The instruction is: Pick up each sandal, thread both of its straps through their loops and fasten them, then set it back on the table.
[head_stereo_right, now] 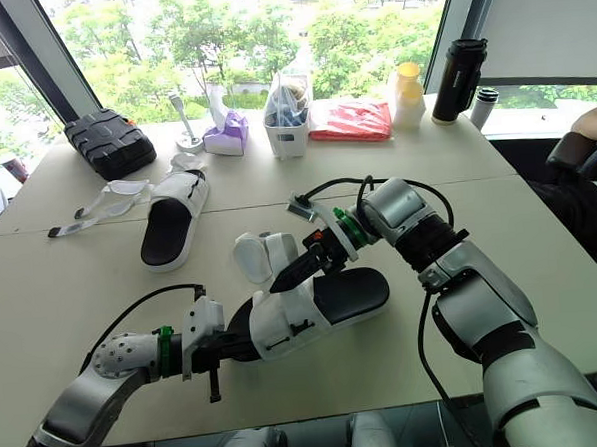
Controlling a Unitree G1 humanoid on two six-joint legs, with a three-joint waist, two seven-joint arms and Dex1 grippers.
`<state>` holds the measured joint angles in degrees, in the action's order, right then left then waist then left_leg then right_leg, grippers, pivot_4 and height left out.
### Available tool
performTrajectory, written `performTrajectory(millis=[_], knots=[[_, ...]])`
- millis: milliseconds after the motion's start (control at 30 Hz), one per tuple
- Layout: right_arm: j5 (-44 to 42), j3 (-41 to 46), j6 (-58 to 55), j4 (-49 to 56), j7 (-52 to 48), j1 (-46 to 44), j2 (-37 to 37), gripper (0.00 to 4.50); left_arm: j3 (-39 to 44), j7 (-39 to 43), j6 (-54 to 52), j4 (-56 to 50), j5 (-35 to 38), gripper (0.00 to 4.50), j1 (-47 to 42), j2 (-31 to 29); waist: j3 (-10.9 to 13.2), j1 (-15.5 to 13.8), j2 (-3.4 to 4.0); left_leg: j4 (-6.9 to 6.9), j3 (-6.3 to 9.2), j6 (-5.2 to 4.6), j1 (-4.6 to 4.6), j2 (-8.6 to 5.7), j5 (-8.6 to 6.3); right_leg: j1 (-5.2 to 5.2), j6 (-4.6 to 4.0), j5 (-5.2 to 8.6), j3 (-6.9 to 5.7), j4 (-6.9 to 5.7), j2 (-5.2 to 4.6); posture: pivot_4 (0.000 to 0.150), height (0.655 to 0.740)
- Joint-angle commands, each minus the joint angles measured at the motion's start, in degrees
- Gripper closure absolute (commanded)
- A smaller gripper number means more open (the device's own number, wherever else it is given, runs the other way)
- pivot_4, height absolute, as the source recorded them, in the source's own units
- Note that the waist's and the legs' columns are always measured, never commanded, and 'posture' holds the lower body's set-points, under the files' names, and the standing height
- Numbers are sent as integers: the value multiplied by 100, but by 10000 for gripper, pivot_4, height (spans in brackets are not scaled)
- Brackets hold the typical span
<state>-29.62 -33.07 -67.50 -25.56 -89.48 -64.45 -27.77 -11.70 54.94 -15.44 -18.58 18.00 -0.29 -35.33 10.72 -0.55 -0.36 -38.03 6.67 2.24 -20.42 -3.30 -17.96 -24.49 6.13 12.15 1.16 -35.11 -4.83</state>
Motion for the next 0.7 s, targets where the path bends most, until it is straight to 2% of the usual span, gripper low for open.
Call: performTrajectory(millis=[33, 333, 600, 700], knots=[[207, -108, 152, -40, -133, -111, -9, 44656, -241, -13, -97, 127, -167, 45000, 80, 22, 0, -1, 0, 0, 0, 0, 0, 0, 0, 0, 0, 0, 0, 0, 0, 1500, 7400], [864, -55, 906, -523, 88, 15, 233, 44656, -252, -42, -100, 95, -170, 45000, 101, 38, 0, -2, 0, 0, 0, 0, -1, -2, 0, -1, 0, 0, 0, 0, -1, 1500, 7400], [985, -74, 1013, -230, -161, 148, 135, 44656, -224, -39, -101, 79, -170, 45000, 141, 11, 0, 3, 1, 0, 0, 0, 0, -4, 0, -1, 0, 0, 0, -1, -6, 1500, 7400], [891, -21, 921, 202, -192, 265, 25, 44656, -209, -41, -102, 88, -167, 45000, 138, 8, 0, -1, 1, 1, 0, 1, -1, -5, 0, -1, 0, 0, 0, -1, -8, 1500, 7400]])
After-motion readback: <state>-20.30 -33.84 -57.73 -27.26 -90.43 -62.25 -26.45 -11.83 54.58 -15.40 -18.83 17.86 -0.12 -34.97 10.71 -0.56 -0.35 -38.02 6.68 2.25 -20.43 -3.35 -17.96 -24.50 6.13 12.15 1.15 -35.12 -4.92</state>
